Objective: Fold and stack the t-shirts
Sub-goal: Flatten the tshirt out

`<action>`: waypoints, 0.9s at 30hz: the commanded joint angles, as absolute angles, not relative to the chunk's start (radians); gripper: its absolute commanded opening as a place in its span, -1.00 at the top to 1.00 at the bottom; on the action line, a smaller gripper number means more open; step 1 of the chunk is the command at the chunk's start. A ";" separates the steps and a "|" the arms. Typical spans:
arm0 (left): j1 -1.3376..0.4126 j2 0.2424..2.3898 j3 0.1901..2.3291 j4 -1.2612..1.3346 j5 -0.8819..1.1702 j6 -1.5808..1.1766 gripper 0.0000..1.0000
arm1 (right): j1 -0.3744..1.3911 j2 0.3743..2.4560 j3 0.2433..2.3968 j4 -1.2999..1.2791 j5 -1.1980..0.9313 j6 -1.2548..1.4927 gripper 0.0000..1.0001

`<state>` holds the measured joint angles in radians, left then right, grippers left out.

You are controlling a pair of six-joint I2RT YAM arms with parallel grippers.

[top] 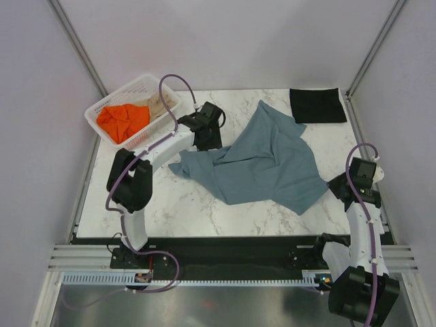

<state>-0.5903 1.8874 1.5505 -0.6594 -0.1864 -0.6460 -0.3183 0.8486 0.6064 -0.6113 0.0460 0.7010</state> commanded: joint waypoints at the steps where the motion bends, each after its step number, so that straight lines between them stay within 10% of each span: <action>1: -0.561 1.969 1.664 -0.775 -0.281 -0.584 -0.07 | -0.319 0.839 0.591 -0.577 0.005 0.690 1.00; 13: -0.555 2.141 1.772 -0.816 -0.287 -0.592 0.05 | -0.319 0.873 0.603 -0.542 0.003 0.693 1.00; 19: -0.554 2.094 1.773 -0.834 -0.287 -0.569 0.95 | -0.321 0.890 0.597 -0.534 0.009 0.695 1.00; 27: -0.561 1.666 1.515 -0.862 -0.302 -0.574 0.95 | -0.321 0.928 0.581 -0.529 0.078 0.690 1.00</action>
